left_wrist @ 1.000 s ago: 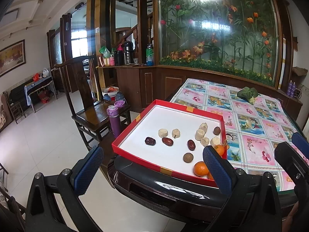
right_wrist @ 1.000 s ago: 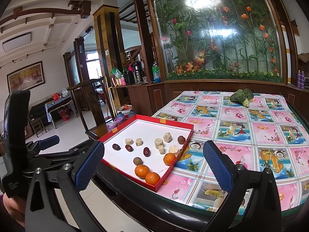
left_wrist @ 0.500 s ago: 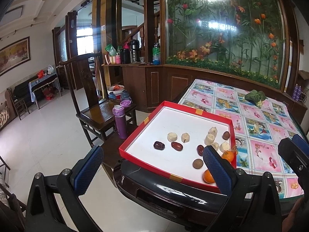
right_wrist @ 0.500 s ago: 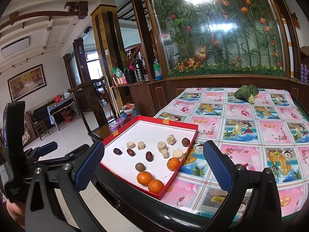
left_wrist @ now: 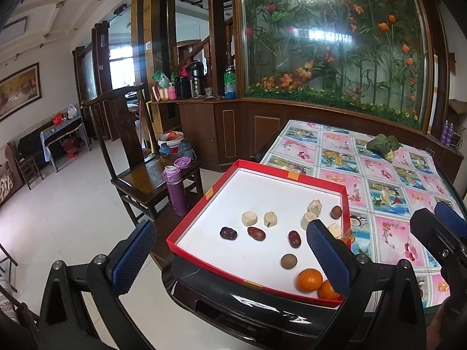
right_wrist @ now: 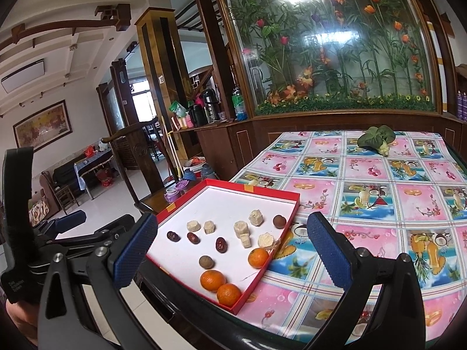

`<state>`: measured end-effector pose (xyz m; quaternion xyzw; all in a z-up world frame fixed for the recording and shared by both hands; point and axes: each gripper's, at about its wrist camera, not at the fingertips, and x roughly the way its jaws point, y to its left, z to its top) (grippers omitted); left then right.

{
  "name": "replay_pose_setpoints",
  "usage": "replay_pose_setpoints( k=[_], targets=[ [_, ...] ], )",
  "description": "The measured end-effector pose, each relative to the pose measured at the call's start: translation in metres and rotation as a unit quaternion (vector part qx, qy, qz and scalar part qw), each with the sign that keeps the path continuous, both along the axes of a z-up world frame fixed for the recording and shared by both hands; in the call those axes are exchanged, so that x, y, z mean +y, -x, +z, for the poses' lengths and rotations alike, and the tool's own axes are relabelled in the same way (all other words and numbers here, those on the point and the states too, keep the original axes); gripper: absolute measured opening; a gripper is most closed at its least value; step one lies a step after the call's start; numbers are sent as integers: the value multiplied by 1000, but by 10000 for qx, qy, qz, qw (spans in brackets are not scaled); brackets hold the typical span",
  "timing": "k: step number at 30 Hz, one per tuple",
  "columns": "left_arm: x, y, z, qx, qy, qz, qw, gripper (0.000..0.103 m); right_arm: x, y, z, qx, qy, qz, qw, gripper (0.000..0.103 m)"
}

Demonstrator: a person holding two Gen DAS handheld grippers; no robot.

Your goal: Organize fruits

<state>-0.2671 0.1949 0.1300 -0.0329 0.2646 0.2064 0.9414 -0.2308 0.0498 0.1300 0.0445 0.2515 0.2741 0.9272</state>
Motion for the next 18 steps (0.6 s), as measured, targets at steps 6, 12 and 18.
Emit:
replay_pose_setpoints(
  k=[6, 12, 18],
  targets=[
    [-2, -8, 2, -2, 18, -39, 10000, 103, -5, -12, 2, 9, -37, -52, 10000, 102],
    [-2, -14, 5, 15, 31, -58, 10000, 103, -6, -16, 2, 32, -31, -36, 10000, 102],
    [1, -22, 8, 9, 61, -12, 10000, 103, -5, -19, 2, 43, -29, -34, 10000, 102]
  ],
)
